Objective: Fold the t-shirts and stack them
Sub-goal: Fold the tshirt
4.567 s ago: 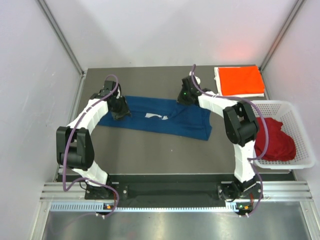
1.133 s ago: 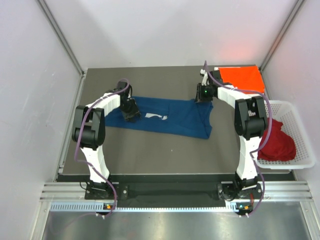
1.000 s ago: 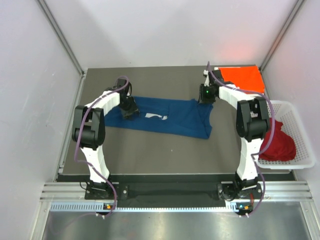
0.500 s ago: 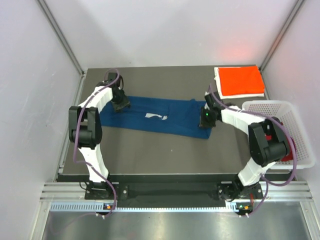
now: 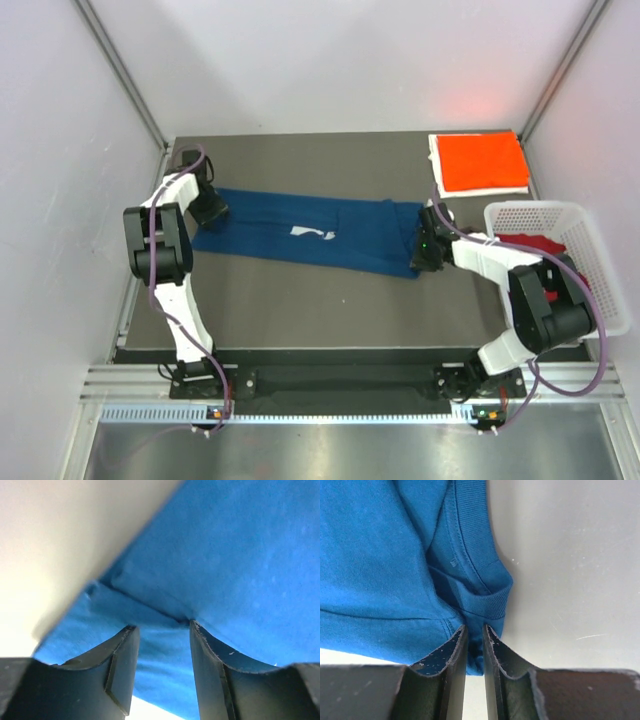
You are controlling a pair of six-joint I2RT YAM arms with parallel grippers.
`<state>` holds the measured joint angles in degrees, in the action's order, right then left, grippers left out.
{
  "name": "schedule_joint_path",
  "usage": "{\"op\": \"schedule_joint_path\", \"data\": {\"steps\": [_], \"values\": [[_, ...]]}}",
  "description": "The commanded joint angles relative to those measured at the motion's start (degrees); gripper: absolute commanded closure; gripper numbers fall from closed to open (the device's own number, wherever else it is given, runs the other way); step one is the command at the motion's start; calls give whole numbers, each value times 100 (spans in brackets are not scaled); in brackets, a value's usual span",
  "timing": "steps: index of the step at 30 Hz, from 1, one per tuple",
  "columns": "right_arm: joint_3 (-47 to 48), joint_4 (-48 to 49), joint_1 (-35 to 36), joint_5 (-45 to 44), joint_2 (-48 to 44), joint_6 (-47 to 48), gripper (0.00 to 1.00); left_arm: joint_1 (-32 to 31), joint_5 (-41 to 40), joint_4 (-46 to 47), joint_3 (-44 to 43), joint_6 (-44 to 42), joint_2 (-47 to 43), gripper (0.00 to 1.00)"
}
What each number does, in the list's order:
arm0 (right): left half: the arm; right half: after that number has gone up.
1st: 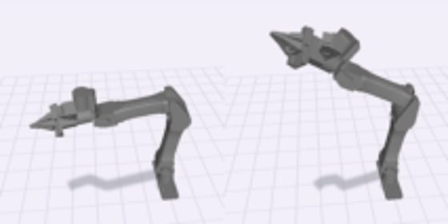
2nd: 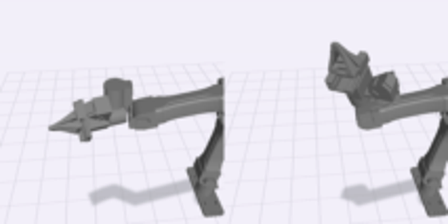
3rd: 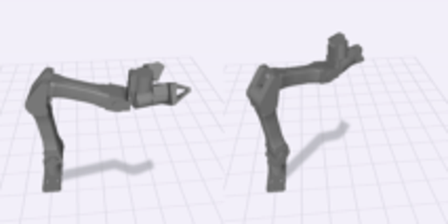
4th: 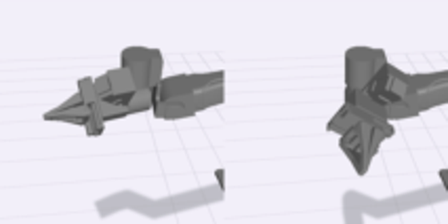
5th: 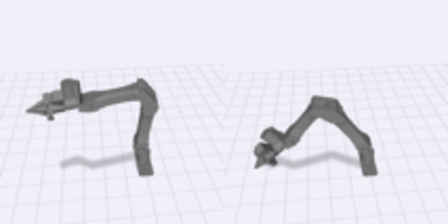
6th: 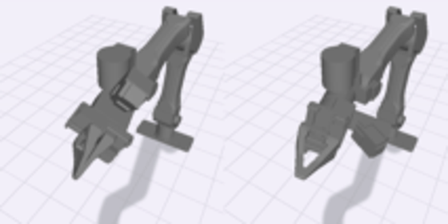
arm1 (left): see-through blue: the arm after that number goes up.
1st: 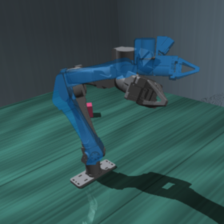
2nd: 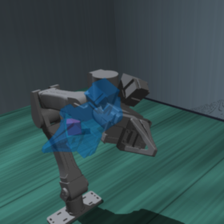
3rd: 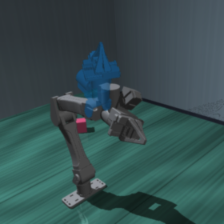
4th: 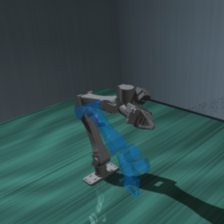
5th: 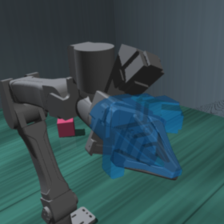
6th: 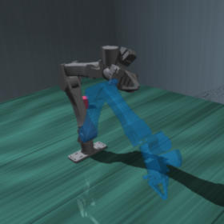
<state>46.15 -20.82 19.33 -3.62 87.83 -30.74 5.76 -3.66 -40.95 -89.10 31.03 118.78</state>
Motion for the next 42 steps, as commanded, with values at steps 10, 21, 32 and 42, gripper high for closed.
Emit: {"op": "schedule_joint_path", "data": {"steps": [10,21,32,42], "values": [[-405,-89,-52,-1000,-468,-64,81,101,-679,-115,-538,96,269,50],[-195,-370,-44,-905,-828,-116,79,593,340,-309,-1417,-158,313,49],[878,367,97,-87,-197,-450,67,610,112,-431,-1962,-834,1147,47],[1204,842,422,-7,761,-810,66,707,155,-282,-2155,-1020,1639,56]]}}
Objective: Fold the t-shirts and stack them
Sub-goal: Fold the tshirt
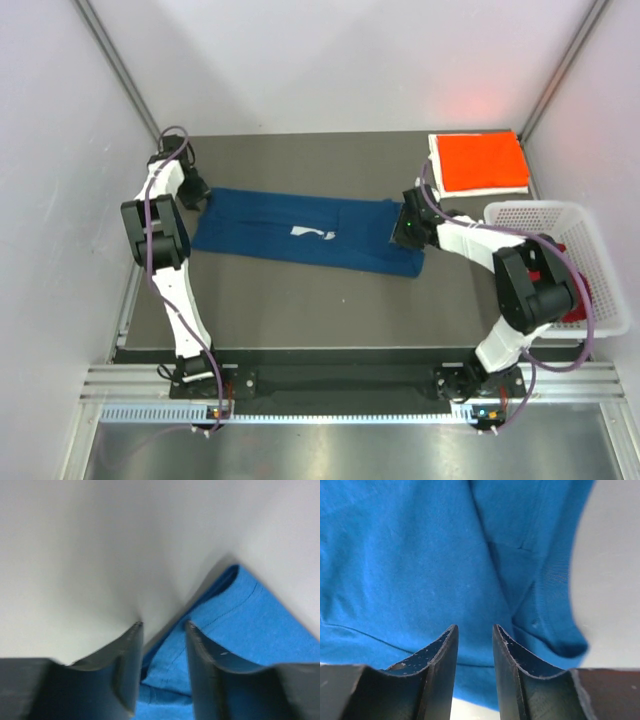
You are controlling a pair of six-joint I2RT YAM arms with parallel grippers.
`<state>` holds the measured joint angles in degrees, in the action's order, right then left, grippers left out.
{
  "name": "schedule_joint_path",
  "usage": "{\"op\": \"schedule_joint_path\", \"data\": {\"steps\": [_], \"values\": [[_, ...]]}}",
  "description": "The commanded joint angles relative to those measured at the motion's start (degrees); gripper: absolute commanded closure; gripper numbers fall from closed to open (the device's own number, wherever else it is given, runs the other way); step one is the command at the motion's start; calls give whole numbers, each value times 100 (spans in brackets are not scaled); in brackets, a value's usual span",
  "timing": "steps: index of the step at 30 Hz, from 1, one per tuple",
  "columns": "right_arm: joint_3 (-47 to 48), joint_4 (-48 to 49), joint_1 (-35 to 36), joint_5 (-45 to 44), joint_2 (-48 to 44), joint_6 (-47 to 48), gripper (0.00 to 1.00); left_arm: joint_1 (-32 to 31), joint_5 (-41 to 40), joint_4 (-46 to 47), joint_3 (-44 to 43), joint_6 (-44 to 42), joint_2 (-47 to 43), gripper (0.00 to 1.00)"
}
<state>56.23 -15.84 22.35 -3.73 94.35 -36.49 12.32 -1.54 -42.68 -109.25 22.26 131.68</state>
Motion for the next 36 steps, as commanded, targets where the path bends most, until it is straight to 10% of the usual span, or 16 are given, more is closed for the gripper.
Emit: {"op": "schedule_joint_path", "data": {"steps": [1,10,23,28,36], "values": [[143,414,112,-14,232,-323,66,52,-118,-144,-166,-126,411,58],[1065,-157,-29,-673,1278,1195,65,95,-593,-259,790,111,-141,100],[2796,-315,-178,-182,2544,2972,63,254,-884,-347,2390,709,-1187,100],[3202,-544,-213,-137,2634,2973,62,420,-1032,-452,2479,762,-1934,67],[2516,-288,-266,249,1694,1875,58,491,-612,-330,2759,622,-2585,54]]}}
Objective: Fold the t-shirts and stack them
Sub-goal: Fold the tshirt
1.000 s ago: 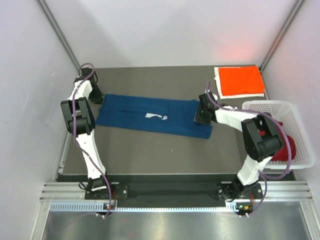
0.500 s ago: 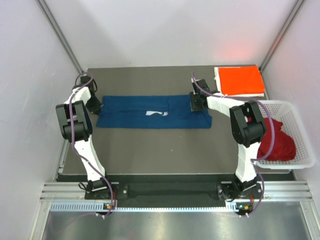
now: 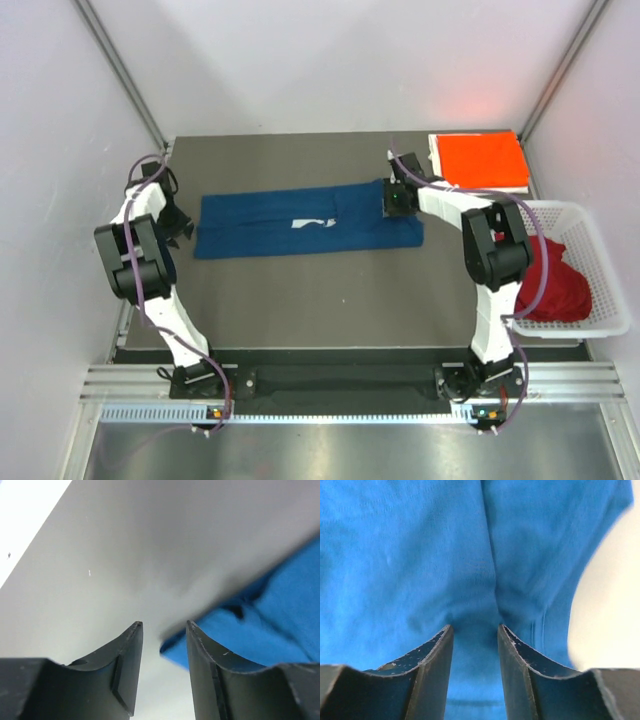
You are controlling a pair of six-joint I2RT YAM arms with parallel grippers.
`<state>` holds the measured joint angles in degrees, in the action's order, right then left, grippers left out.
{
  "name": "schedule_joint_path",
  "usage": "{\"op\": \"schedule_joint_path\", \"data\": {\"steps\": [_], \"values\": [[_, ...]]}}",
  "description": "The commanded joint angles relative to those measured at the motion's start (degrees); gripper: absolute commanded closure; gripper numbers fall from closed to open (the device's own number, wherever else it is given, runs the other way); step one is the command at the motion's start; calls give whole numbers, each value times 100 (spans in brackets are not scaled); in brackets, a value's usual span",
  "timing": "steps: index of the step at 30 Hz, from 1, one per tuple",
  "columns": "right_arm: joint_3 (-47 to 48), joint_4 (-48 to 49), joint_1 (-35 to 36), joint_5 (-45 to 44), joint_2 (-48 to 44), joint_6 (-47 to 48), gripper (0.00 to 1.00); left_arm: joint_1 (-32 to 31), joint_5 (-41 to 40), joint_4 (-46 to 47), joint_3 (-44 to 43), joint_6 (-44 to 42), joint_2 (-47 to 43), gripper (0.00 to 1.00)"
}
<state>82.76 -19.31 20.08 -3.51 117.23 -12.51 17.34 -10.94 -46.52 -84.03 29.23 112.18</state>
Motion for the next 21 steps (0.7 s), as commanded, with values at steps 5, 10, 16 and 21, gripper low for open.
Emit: {"op": "schedule_joint_path", "data": {"steps": [5,10,16,21], "values": [[-444,-29,-39,52,-1000,-1962,58,-3,830,363,1054,-207,-1101,48],[-858,305,-13,219,-1317,-2492,55,23,1270,469,1495,-348,-1313,43],[-1007,472,-4,333,-1352,-2493,54,41,778,495,1574,-313,-1155,43],[-1227,621,111,333,-1378,-2694,54,41,681,600,1460,-225,-997,42]]}}
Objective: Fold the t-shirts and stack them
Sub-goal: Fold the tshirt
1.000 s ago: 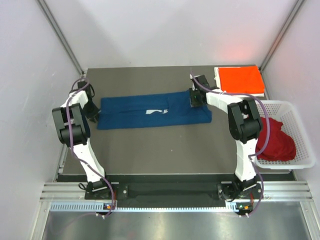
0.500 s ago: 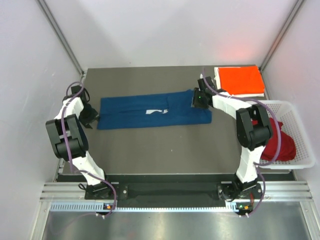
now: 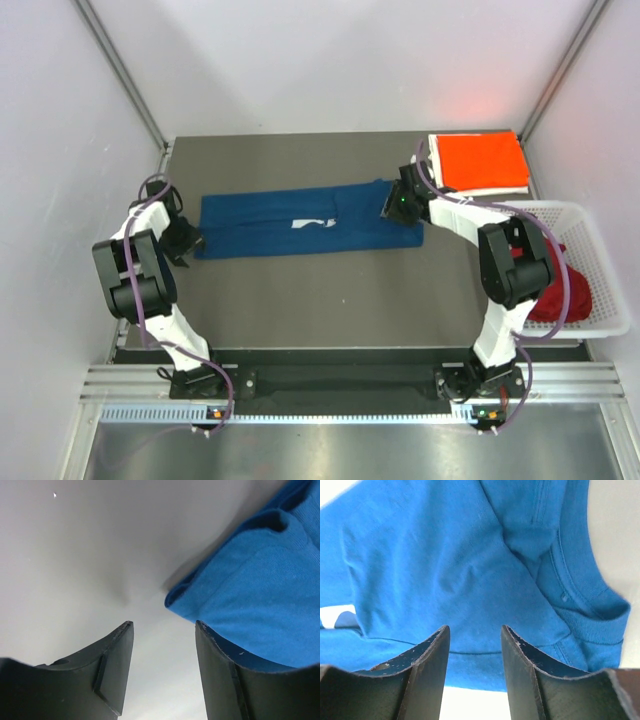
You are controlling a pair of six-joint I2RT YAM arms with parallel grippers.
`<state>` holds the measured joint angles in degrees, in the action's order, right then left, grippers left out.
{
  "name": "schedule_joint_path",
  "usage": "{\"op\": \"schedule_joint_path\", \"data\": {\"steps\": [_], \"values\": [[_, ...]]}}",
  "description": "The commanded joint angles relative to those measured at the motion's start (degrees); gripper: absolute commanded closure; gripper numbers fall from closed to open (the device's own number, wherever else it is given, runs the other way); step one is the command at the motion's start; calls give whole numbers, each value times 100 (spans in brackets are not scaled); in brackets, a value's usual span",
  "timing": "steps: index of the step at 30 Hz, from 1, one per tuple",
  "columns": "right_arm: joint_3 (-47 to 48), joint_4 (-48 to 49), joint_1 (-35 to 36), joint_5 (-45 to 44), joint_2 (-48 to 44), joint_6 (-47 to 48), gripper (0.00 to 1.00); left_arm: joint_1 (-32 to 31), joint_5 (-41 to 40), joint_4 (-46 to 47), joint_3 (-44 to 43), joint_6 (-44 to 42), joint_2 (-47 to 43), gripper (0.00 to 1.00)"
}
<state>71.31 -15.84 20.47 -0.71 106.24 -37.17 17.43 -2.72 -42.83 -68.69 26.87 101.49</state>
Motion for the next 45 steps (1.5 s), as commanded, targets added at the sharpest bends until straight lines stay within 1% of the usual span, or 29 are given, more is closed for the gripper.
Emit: {"op": "schedule_joint_path", "data": {"steps": [1,3,6,9,10,11,12,14,19,24,28,32,34,35,36,38,39,41,42,43,44,45], "values": [[-99,274,80,27,-279,-369,54,41,-158,257,-75,28,99,44],[-178,344,106,18,-288,-449,54,41,-167,257,-127,46,221,46],[-170,274,98,-61,-305,-581,54,32,-115,231,-189,46,397,53],[-170,186,106,-166,-384,-555,53,41,-150,153,-207,37,503,69],[-179,169,98,-227,-410,-468,54,41,-185,126,-207,29,503,77],[-213,151,89,-254,-472,-423,53,32,-211,117,-198,29,503,82],[-231,125,89,-272,-498,-388,53,32,-255,99,-180,20,486,92],[-345,107,63,-307,-595,-291,53,41,-308,47,-119,20,433,100],[-679,37,62,-350,-850,-116,54,32,-431,-59,100,64,178,100],[-969,-86,-8,-430,-1140,-27,54,41,-571,-357,250,64,2,100],[-1268,-130,-69,-439,-1351,25,54,32,-624,-402,679,90,-260,100],[-1523,-139,-113,-465,-1658,-27,53,41,-844,-489,1032,143,-516,100],[-1646,-183,-122,-596,-1746,-333,53,41,-914,-656,1050,160,-700,89],[-1681,-218,-113,-658,-1808,-526,53,41,-967,-717,1007,160,-779,72],[-1690,-253,-131,-685,-1817,-885,52,32,-1063,-788,954,169,-858,66],[-1577,-288,-113,-729,-1791,-1256,52,32,-1064,-973,612,152,-1061,60],[-1489,-341,-105,-772,-1756,-1597,50,41,-925,-1008,454,117,-1114,58],[-1059,-648,-17,-992,-1537,-1881,47,15,-687,-982,-3,-67,-1167,57],[-875,-823,18,-1079,-1449,-2012,41,-3,-512,-895,-135,-155,-1176,57],[-551,-1016,79,-1185,-1335,-2249,39,-20,-171,-789,-328,-382,-1106,57],[-452,-1044,115,-1194,-1177,-2364,39,-194,-193,-527,-408,-489,-1062,56],[-416,-1018,133,-1203,-1132,-2696,39,-309,-350,-490,-513,-568,-983,53]]}}
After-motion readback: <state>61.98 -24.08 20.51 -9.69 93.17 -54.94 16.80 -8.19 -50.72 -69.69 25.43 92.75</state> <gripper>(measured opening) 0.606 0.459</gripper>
